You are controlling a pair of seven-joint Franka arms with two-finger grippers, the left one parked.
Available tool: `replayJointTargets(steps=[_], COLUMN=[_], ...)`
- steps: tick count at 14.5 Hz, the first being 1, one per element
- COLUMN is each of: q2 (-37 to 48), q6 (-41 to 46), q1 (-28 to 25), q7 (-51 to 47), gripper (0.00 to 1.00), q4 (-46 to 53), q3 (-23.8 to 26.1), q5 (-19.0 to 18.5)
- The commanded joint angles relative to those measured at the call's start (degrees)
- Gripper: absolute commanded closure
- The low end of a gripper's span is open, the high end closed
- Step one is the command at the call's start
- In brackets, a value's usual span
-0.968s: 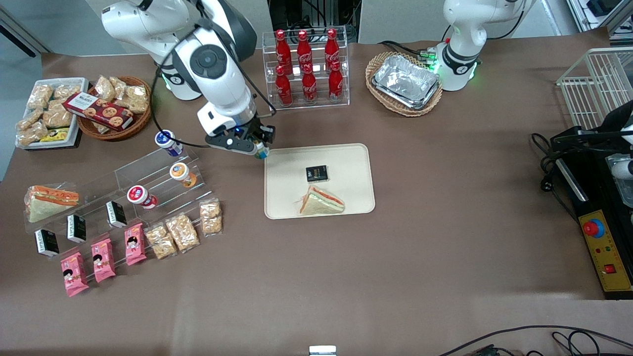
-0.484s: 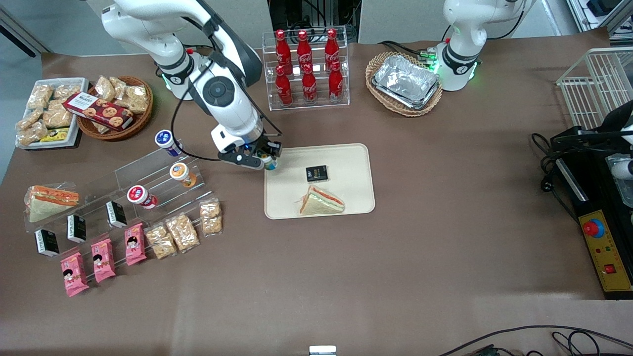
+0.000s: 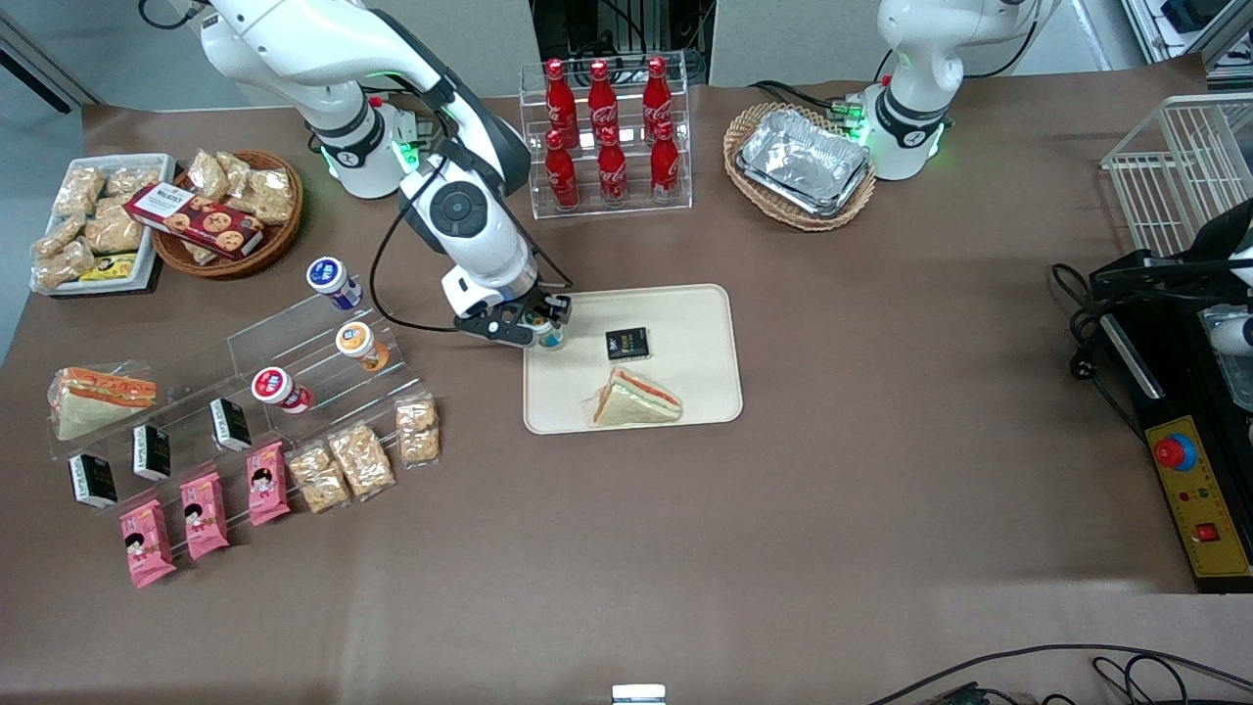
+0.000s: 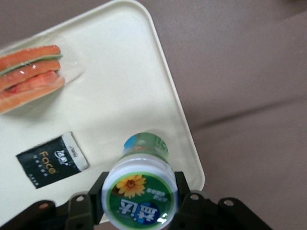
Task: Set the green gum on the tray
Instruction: 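Lower the bottle onto the tray beside the black card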
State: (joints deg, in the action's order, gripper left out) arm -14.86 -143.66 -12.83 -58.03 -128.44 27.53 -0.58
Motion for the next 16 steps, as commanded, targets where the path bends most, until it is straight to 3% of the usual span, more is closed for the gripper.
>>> replayJointTargets(steps=[1, 5, 13, 16], q2=[-3.2, -5.3, -6.5, -7.1], q6=[-3.3, -4.7, -5.8, -6.4], q1=[-1.5, -2.1, -2.7, -2.7], q7=[-7.3, -14.3, -15.4, -15.5], gripper=[0.85, 0.85, 0.83, 0.71], q4=[-0.1, -0.1, -0.1, -0.1], q3=[0.2, 0.2, 0.2, 0.2], q5=[-6.4, -13.2, -13.4, -13.4])
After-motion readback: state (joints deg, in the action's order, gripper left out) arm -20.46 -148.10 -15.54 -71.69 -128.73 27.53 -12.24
